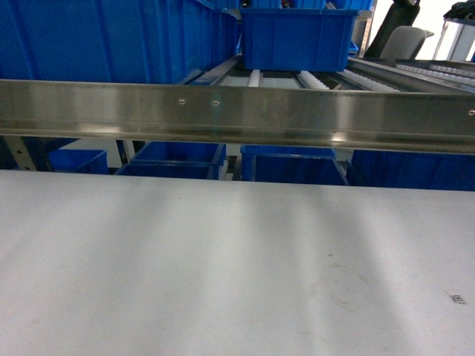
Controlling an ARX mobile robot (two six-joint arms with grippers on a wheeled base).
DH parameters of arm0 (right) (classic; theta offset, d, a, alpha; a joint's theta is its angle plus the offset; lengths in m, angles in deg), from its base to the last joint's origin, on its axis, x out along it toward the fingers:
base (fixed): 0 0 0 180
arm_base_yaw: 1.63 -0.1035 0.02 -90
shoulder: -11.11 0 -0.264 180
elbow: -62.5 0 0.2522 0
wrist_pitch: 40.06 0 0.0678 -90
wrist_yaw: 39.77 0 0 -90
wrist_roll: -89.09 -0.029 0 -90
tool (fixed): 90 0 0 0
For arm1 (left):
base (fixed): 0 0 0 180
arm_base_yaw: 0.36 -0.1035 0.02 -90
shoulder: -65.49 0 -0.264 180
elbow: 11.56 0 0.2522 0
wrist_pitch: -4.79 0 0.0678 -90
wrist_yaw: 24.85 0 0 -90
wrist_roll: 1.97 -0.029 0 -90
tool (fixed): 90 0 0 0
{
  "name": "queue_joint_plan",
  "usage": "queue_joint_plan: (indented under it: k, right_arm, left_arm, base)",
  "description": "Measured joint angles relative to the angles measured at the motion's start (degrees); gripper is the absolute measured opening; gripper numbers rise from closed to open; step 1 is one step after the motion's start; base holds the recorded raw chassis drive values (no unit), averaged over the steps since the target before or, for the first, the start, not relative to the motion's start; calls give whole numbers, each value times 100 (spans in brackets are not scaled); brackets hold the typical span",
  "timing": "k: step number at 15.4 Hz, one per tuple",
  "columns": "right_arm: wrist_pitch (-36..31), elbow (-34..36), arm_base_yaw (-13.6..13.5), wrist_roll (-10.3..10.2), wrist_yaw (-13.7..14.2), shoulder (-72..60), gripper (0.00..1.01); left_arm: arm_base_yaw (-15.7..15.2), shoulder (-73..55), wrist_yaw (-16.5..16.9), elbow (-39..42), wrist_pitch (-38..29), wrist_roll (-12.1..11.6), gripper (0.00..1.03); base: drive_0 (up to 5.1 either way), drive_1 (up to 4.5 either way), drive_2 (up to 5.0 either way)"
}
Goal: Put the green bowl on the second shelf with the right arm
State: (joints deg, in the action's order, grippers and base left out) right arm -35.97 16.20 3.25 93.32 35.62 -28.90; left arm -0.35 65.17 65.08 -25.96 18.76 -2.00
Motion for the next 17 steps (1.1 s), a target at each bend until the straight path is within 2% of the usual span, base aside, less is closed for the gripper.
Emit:
queue_joint_plan:
  k: [17]
  right_arm:
    - [-2,7,0,-15,2,9,2]
  left_arm:
    - [0,0,2,0,-9,0,98]
  base:
    - [-493,195,283]
